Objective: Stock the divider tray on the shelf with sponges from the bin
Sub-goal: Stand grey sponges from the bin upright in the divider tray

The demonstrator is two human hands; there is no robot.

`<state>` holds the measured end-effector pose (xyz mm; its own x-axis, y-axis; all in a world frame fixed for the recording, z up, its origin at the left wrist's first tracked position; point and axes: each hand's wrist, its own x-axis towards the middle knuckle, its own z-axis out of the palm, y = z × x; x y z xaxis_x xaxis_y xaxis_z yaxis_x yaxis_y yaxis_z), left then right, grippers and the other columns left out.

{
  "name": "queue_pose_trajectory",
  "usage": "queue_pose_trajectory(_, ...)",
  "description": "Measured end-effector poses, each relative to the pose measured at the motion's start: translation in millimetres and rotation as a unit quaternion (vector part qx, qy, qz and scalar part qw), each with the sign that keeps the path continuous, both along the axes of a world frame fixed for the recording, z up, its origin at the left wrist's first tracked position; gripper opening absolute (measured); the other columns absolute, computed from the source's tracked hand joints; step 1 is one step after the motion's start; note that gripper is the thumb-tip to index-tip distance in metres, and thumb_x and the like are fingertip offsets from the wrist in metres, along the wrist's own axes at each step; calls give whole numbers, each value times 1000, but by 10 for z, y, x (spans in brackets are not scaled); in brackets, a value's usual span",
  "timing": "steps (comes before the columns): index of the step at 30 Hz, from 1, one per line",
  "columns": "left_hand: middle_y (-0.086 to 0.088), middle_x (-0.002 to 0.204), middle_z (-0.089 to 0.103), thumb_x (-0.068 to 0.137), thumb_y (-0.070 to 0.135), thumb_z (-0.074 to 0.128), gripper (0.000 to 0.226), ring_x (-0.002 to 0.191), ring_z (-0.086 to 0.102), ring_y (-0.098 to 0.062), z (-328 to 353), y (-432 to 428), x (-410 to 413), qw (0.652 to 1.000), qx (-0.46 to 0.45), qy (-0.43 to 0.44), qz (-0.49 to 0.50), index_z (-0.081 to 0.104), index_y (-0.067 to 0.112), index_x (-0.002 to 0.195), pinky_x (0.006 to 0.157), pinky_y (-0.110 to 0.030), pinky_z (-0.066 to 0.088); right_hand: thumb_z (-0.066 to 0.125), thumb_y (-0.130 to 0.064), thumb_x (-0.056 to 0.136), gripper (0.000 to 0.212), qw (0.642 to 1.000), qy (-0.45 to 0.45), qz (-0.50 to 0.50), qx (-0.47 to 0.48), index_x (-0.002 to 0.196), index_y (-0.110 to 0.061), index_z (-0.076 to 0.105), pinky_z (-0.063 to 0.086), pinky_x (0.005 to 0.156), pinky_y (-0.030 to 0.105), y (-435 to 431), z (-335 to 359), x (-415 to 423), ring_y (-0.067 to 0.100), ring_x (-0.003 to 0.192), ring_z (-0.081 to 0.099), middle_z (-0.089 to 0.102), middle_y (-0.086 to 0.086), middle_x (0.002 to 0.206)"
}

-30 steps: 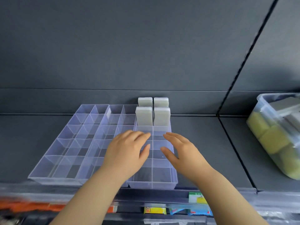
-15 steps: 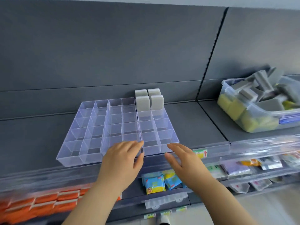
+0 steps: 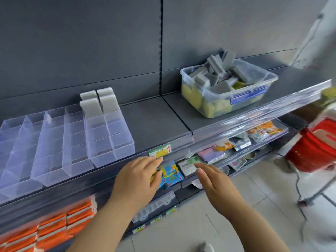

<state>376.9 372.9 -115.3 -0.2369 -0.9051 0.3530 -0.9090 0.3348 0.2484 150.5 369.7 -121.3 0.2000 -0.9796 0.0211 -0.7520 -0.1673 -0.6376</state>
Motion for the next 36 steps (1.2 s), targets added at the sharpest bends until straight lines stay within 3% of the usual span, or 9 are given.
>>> queue_pose_trajectory(7, 9, 97, 71, 81, 33, 42, 40, 89, 66, -11, -12, -682, -1516, 997, -31, -3, -74, 71, 21, 108, 76, -25, 51, 16, -57, 84, 63, 998, 0, -61, -4, 132, -31, 48, 28, 95, 15, -361, 109, -1463, -2, 120, 38, 43, -23, 128)
queue_pose_trajectory(11, 5, 102, 70, 82, 28, 43, 39, 94, 65, -16, -28, -1068, -2586, 990, -36, 6, -137, 68, 21, 110, 84, -32, 52, 18, -54, 84, 61, 993, -6, -118, -8, 130, -29, 50, 27, 93, 15, -553, 156, -2407, 1, 118, 41, 43, -22, 120)
queue_pose_trajectory(15, 3, 104, 69, 83, 27, 44, 38, 96, 64, -17, -21, -1285, -3266, 986, -22, 20, -164, 68, 20, 112, 84, -35, 52, 20, -55, 83, 61, 991, -24, -132, -3, 129, -29, 52, 29, 94, 15, -732, 54, -2976, 3, 122, 43, 50, -18, 125)
queue_pose_trajectory(19, 3, 103, 69, 81, 28, 44, 38, 97, 64, -19, -33, -1531, -3435, 989, -29, 5, -146, 68, 20, 110, 86, -36, 51, 19, -56, 84, 63, 995, -10, -102, 16, 131, -29, 49, 28, 99, 15, -1000, 6, -3188, 2, 124, 40, 48, -16, 132)
queue_pose_trajectory(25, -1, 109, 68, 86, 26, 45, 37, 105, 61, -22, 133, -2268, -3521, 990, -63, 22, -122, 66, 17, 116, 91, -36, 49, 18, -57, 85, 61, 998, -19, -60, 1, 132, -31, 47, 27, 97, 13, -1811, 135, -3283, -7, 116, 36, 39, -26, 124)
queue_pose_trajectory(30, -1, 114, 66, 88, 24, 46, 37, 108, 59, -18, 487, -2914, -3444, 986, -125, 54, -100, 65, 14, 118, 95, -29, 43, 17, -66, 88, 60, 998, -24, -40, -51, 132, -36, 45, 27, 99, 13, -2593, 355, -3334, -6, 121, 37, 42, -25, 128)
queue_pose_trajectory(34, -3, 116, 65, 89, 23, 45, 38, 110, 58, -19, 657, -3432, -3397, 985, -144, 48, -83, 62, 13, 121, 93, -32, 47, 21, -65, 83, 58, 989, -68, -60, -120, 127, -38, 49, 26, 93, 3, -3108, 516, -3485, -12, 115, 41, 49, -24, 124)
queue_pose_trajectory(36, -3, 117, 64, 89, 23, 44, 39, 111, 58, -19, 693, -3639, -3434, 986, -141, 32, -82, 62, 12, 122, 92, -32, 47, 25, -60, 85, 46, 982, -95, -68, -147, 121, -43, 49, 27, 90, -2, -3302, 523, -3525, -16, 113, 43, 52, -25, 120)
